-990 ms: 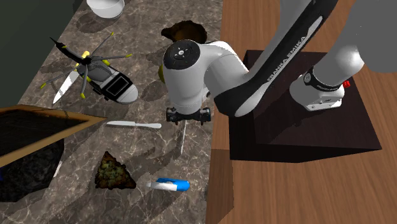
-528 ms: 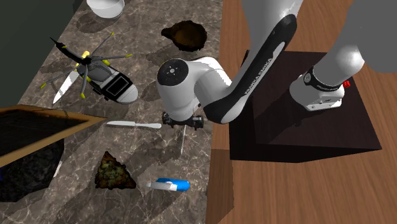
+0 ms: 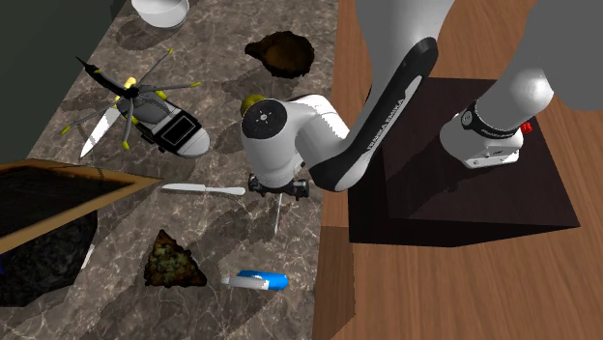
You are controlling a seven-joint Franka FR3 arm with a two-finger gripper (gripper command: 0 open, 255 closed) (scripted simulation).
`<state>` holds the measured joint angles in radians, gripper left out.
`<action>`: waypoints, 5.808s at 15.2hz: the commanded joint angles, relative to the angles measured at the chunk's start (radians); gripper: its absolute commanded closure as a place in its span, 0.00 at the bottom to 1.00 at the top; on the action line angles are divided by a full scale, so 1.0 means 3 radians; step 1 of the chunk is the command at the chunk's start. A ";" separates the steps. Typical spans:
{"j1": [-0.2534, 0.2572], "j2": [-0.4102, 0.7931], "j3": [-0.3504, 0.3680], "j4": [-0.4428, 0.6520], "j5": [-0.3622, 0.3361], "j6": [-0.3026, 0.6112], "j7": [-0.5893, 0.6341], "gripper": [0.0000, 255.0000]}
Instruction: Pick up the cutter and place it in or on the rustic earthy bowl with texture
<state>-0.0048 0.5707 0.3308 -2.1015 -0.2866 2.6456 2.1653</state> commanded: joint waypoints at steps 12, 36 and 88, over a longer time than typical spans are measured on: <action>0.0001 0.0001 -0.0001 0.0000 -0.0001 0.0001 0.0001 1.00; -0.0283 -0.0852 0.0369 -0.0048 0.0491 -0.0767 -0.0308 1.00; -0.1999 -0.0418 -0.0567 0.1010 0.0839 -0.1411 -0.3216 1.00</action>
<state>-0.6044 0.4390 0.1613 -1.7927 -0.0339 2.2097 1.2008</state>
